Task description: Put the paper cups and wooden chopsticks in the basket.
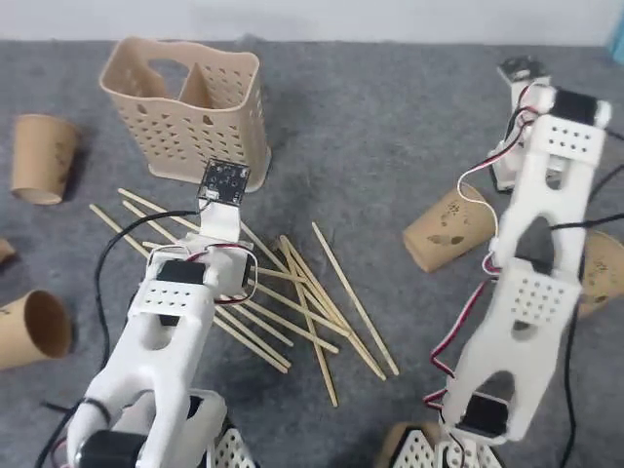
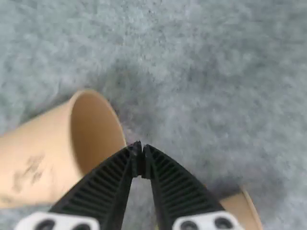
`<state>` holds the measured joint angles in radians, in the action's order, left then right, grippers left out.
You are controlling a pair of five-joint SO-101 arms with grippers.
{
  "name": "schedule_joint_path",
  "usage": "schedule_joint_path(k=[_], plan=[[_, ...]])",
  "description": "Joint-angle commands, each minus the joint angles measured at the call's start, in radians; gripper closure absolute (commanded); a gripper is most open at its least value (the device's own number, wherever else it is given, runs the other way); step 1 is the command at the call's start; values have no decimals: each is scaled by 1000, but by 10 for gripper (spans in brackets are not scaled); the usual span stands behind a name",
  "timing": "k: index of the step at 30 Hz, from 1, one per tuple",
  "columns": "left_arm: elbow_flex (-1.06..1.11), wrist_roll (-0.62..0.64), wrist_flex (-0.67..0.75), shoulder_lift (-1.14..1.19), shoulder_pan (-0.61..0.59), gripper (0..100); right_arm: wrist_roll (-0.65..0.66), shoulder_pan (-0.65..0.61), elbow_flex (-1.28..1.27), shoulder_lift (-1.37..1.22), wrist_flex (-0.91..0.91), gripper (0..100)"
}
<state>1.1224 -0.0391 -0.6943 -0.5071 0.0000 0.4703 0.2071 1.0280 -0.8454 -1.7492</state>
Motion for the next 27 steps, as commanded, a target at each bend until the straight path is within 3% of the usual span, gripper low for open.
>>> schedule_joint_path(k=[1, 7, 27], plan=[[-7, -11, 20, -44, -21, 987, -63, -42, 181, -81, -51, 990], [-7, -6, 92, -40, -83, 987, -83, -91, 89, -30, -53, 990], [-8, -6, 97, -40, -94, 987, -75, -338, -959, 740, -42, 990]])
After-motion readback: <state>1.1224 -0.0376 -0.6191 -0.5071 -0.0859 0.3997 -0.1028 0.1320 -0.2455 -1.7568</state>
